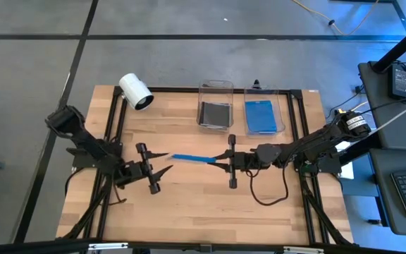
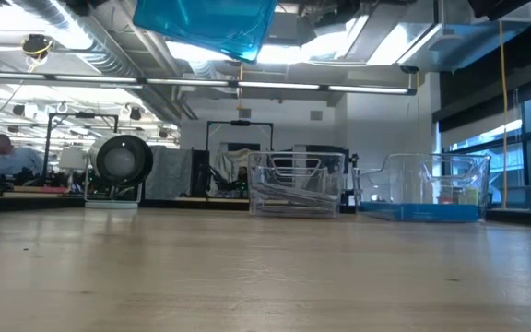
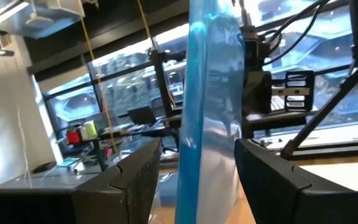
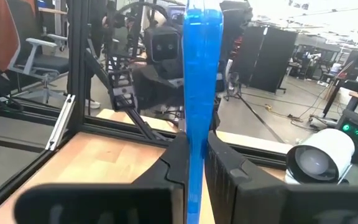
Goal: Pick & place jewel cases by type
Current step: Put the blue CD case into the right transparent bin
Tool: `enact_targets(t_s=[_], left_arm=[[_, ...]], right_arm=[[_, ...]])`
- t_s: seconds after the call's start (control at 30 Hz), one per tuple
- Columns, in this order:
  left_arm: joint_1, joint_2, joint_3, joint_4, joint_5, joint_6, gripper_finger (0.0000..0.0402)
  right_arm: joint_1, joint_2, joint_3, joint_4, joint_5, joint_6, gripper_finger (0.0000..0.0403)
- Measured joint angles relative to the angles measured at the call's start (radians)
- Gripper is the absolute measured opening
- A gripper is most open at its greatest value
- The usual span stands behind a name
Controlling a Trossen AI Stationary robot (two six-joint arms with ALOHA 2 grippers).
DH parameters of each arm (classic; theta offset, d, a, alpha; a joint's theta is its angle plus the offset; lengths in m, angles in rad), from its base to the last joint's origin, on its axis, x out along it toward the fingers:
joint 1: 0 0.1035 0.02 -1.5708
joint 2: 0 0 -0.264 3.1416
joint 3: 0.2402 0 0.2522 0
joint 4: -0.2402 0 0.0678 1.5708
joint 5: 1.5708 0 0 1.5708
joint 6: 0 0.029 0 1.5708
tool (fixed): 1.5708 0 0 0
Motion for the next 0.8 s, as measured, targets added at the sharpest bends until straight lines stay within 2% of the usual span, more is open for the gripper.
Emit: enact_targets(t_s=[0.2,0.4,0.6,0.73,0.8], left_arm=[[-0.108,-0.063,0.000,0.000,-0.093,0.076,0.0207],[-0.181,-0.129,0.000,0.001,-0.298,0.088,0.0208],[-0.202,-0.133,0.000,0.000,-0.409,0.088,0.0206],[-0.202,-0.133,0.000,0.000,-0.523,0.087,0.0207],[-0.202,-0.133,0.000,0.000,-0.540,0.086,0.0207]], right_arm=[[0.000,0.000,0.000,-0.067,0.089,0.009,0.0037],[0.000,-0.059,0.000,-0.202,0.225,0.068,0.0037],[0.000,-0.235,0.000,-0.451,0.393,0.156,0.0037],[-0.011,-0.395,0.000,-0.643,0.532,0.254,0.0037],[-0.033,-0.482,0.000,-0.719,0.547,0.313,0.0037]])
